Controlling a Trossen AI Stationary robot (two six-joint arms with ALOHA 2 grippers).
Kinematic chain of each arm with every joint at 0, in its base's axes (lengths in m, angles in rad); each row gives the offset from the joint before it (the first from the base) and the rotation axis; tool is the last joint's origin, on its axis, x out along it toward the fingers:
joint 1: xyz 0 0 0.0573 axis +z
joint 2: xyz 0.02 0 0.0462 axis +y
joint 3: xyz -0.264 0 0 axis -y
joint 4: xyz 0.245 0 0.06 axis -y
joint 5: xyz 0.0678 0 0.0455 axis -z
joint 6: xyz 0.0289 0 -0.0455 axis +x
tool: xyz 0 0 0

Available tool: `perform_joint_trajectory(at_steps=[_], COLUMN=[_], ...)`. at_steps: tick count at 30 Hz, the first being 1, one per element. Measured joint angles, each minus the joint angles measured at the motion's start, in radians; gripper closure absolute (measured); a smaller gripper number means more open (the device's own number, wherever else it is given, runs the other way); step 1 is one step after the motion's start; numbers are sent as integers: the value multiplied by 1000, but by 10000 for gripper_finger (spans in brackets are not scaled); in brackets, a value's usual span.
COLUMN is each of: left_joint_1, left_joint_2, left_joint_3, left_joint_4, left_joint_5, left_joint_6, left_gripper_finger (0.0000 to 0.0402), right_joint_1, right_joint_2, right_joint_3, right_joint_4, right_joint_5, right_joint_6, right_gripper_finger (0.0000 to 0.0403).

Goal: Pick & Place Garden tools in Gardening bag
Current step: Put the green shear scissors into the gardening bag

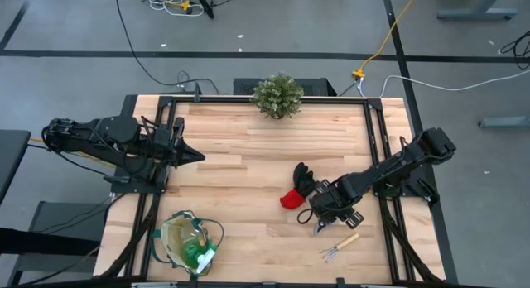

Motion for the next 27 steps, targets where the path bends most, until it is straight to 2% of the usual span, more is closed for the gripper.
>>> perform_joint_trajectory(at_steps=[21, 27], left_joint_1=[0, 0], left_joint_2=[0, 0], left_joint_3=[0, 0], left_joint_4=[-1, 0], left_joint_5=[0, -1], left_joint_6=[10, 10], left_gripper_finger=[385, 385], right_joint_1=[11, 11], right_joint_2=[0, 0], right_joint_3=[-148, -162], right_joint_4=[152, 166], right_joint_5=[13, 11], right_joint_6=[-1, -1], right_gripper_finger=[208, 243])
